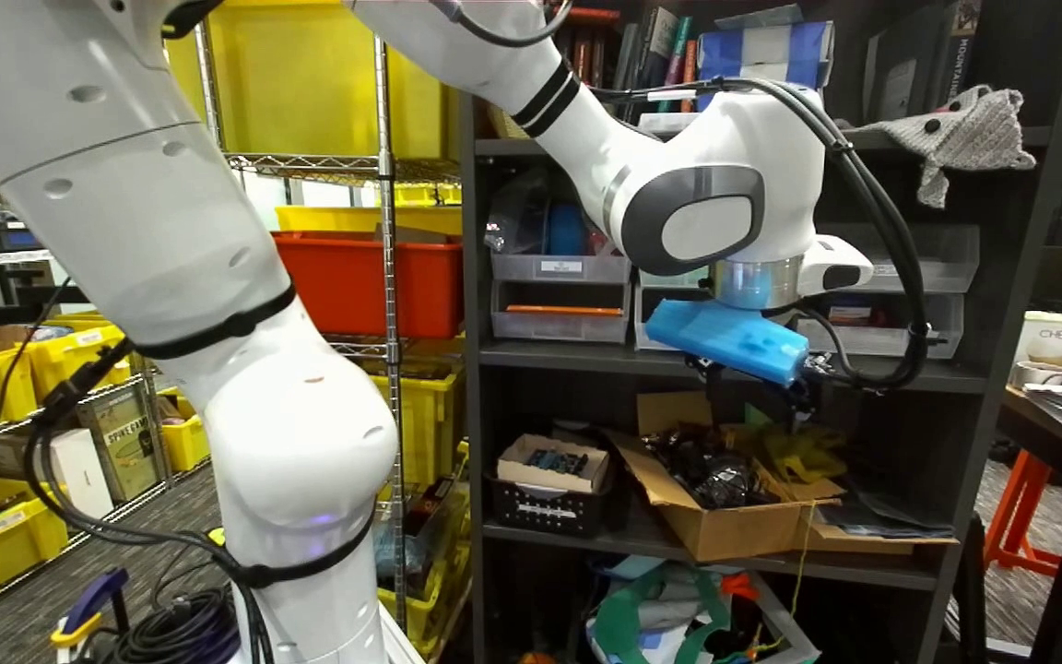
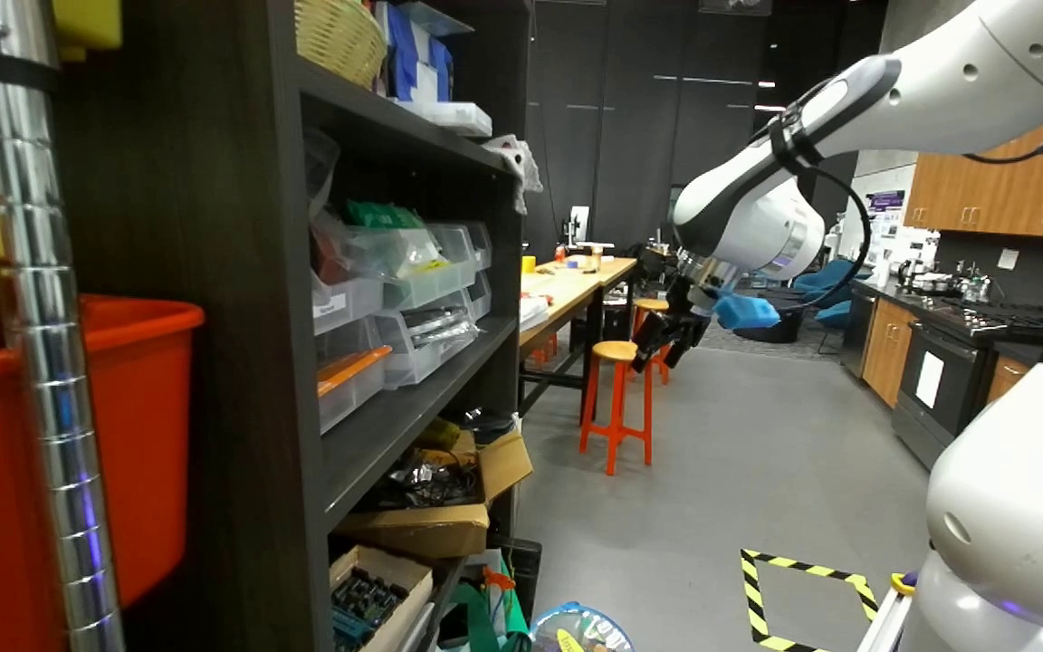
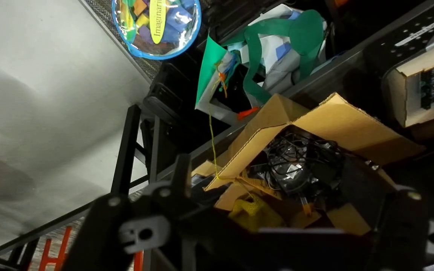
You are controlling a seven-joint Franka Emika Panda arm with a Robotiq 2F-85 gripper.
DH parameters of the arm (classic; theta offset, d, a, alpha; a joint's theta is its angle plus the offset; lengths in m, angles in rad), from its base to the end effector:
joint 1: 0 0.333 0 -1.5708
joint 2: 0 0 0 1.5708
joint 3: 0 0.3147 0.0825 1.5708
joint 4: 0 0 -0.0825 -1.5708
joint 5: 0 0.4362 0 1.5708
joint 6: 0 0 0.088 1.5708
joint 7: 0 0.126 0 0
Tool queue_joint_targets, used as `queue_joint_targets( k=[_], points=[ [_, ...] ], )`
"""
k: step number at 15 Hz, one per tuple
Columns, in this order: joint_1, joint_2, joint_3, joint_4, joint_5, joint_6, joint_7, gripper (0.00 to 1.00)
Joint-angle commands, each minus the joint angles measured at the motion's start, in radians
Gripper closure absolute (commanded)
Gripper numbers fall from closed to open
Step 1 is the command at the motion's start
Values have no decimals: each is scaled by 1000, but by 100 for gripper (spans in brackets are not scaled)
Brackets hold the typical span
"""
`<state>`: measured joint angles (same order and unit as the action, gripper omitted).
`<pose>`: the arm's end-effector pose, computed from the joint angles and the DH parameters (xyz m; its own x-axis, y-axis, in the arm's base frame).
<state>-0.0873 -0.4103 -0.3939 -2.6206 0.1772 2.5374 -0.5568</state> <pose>0.4249 -0.2101 0.3556 0.9261 -0.0664 0.3715 -0.0282 -0.9938 -0.1074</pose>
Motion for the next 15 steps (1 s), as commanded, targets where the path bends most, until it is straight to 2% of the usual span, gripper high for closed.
queue_joint_targets(
  k=[1, 4, 7, 10, 11, 15],
  points=[
    [9, -1, -13, -2, 24, -25, -11, 0],
    [25, -13, -59, -67, 91, 30, -75, 0],
    [64, -30, -158, -146, 212, 87, -266, 0],
    [127, -42, -285, -199, 343, 128, -509, 0],
    [152, -12, -322, -162, 398, 98, -593, 0],
    [230, -40, -421, -165, 519, 17, -820, 0]
  ],
)
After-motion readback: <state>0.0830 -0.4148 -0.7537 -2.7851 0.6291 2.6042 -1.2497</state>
